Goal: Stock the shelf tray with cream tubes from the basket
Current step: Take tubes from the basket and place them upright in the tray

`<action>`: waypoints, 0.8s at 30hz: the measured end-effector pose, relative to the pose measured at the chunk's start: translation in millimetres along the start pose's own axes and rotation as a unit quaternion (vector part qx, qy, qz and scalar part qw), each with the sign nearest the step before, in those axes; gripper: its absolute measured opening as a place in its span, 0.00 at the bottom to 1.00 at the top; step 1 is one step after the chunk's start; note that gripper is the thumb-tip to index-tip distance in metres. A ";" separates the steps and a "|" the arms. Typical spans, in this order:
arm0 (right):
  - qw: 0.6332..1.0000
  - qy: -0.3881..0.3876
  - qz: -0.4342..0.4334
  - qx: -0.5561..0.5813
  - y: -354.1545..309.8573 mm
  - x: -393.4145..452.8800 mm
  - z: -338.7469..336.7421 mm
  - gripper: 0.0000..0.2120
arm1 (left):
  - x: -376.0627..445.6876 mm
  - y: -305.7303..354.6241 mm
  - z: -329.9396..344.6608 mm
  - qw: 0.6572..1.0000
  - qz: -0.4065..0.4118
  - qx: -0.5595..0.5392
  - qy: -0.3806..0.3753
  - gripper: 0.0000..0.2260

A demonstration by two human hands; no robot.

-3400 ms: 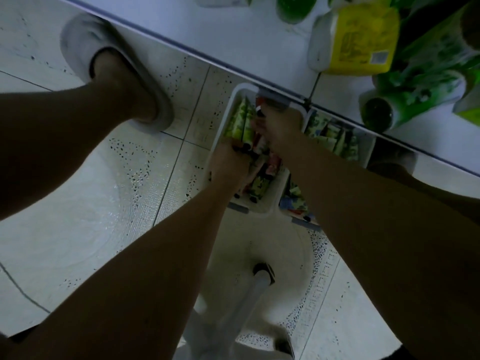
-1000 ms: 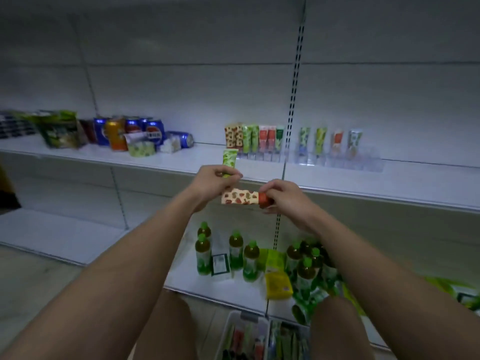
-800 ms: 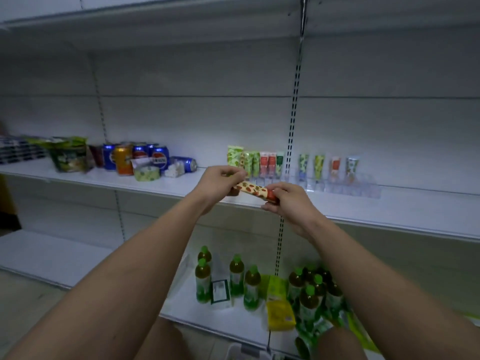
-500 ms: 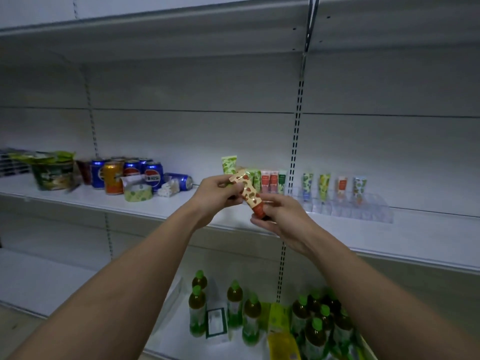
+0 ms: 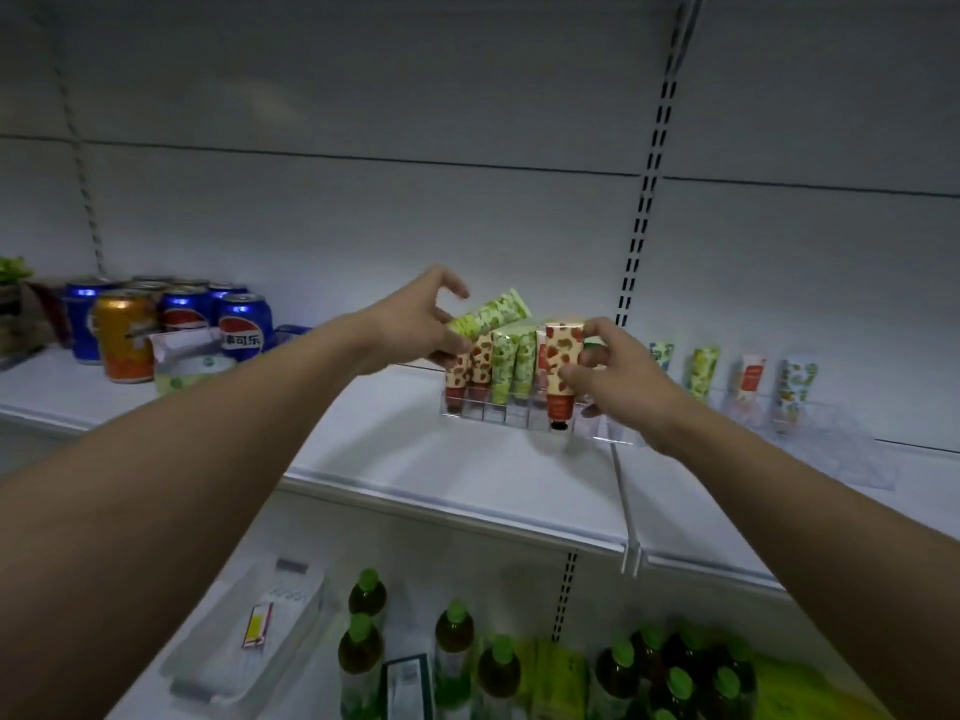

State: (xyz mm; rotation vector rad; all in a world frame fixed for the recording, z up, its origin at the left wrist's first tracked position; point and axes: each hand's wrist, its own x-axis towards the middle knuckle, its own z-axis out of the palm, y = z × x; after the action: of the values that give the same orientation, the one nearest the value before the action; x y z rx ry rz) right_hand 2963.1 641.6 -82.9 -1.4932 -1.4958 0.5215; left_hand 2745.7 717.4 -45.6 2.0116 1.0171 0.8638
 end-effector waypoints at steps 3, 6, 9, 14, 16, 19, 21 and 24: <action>0.999 0.036 0.003 0.021 2.2 26.2 -11.7 0.10 | 32.8 5.4 -1.6 0.999 0.004 0.040 0.005 0.14; 0.998 0.068 -0.010 0.014 3.6 46.9 -17.6 0.03 | 57.5 13.5 5.9 0.991 0.033 0.126 -0.016 0.13; 0.997 0.080 -0.015 -0.012 8.8 61.0 -17.0 0.07 | 78.0 17.8 14.9 0.982 0.052 0.178 -0.028 0.12; 0.996 0.090 0.001 -0.005 20.7 75.1 -14.1 0.06 | 104.9 4.9 21.7 0.991 0.011 0.131 0.014 0.06; 0.996 0.088 0.018 0.006 27.2 77.2 -11.6 0.06 | 108.3 -5.8 24.3 0.996 -0.007 0.085 0.032 0.09; 0.997 0.071 0.032 0.009 32.6 77.6 -6.6 0.05 | 110.5 -17.0 25.6 0.997 -0.041 -0.023 0.057 0.09; 0.998 0.052 0.037 0.011 31.3 76.7 -4.6 0.02 | 108.1 -17.7 25.6 0.990 -0.070 -0.113 0.039 0.16; 0.999 0.023 0.038 0.029 24.0 74.1 -3.2 0.01 | 99.5 -14.0 29.5 0.982 -0.071 -0.172 0.010 0.17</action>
State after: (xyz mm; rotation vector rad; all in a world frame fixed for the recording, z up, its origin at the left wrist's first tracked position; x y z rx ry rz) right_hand 2991.3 714.2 -78.4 -1.5119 -1.3819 0.5678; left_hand 2810.5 799.6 -48.5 1.6233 0.9384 0.9150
